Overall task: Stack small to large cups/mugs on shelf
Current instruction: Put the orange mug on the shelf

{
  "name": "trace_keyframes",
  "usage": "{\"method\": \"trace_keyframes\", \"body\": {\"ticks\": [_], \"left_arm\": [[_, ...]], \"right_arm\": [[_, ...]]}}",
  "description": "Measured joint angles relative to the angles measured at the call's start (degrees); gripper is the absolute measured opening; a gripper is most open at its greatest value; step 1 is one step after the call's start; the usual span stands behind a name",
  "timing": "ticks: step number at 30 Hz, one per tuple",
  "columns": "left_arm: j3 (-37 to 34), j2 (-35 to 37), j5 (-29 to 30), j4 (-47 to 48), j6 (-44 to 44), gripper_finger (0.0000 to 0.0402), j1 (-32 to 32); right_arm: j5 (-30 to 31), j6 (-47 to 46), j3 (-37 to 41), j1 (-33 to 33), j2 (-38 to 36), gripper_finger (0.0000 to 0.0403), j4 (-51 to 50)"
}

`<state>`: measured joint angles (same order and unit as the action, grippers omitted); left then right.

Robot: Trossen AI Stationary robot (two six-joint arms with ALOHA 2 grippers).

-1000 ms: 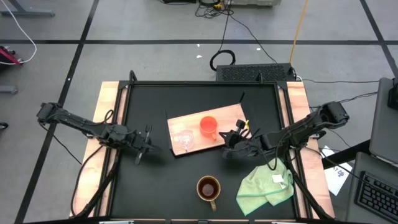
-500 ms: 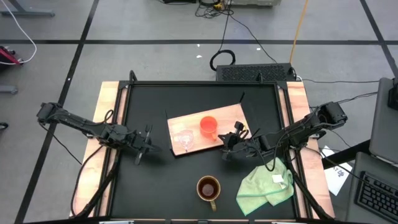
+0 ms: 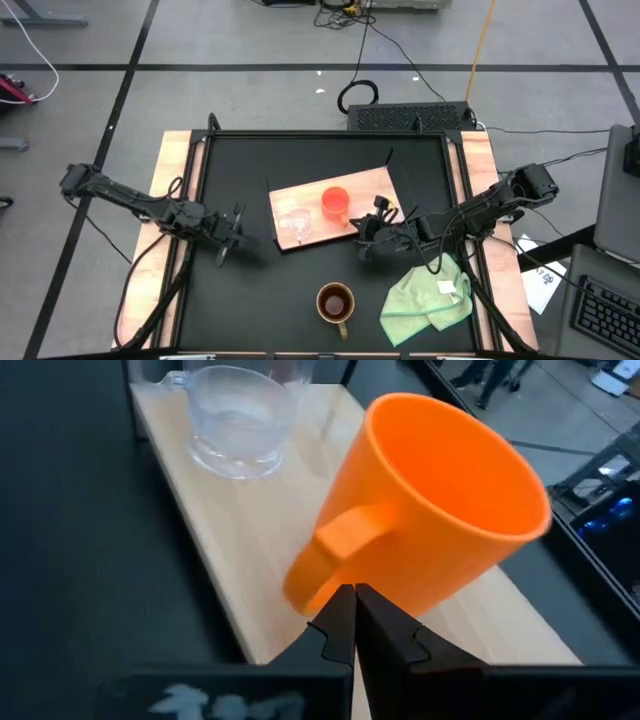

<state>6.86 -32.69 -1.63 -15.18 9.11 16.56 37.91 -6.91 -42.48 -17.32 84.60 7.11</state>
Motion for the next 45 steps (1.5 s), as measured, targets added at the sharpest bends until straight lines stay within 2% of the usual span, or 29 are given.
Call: {"method": "trace_keyframes", "body": {"ticks": [4,21,25,30,42,45], "left_arm": [[0.01,0.02,0.06,0.02,0.04,0.0019,1.34],[0.00,0.00,2.14,0.07,0.06,0.0019,4.19],[0.01,0.00,2.14,0.07,0.06,0.0019,4.19],[0.00,0.00,2.14,0.07,0.01,0.0019,4.19],[0.00,0.00,2.16,0.11,-0.27,0.0019,4.17],[0.00,0.01,2.16,0.14,-0.29,0.0019,4.17]], "right_arm": [[-3.47,1.15,0.00,0.07,0.00,0.0000,1.54],[-3.79,2.35,0.00,0.11,0.00,0.0000,2.08],[-7.08,4.05,0.03,0.72,0.00,0.0000,2.05],[-7.76,4.17,1.11,2.05,0.00,0.0000,2.56],[-7.77,6.14,1.97,0.03,-0.02,0.0000,7.31],[-2.95,7.12,1.97,-0.76,-0.02,0.0000,7.28]]}}
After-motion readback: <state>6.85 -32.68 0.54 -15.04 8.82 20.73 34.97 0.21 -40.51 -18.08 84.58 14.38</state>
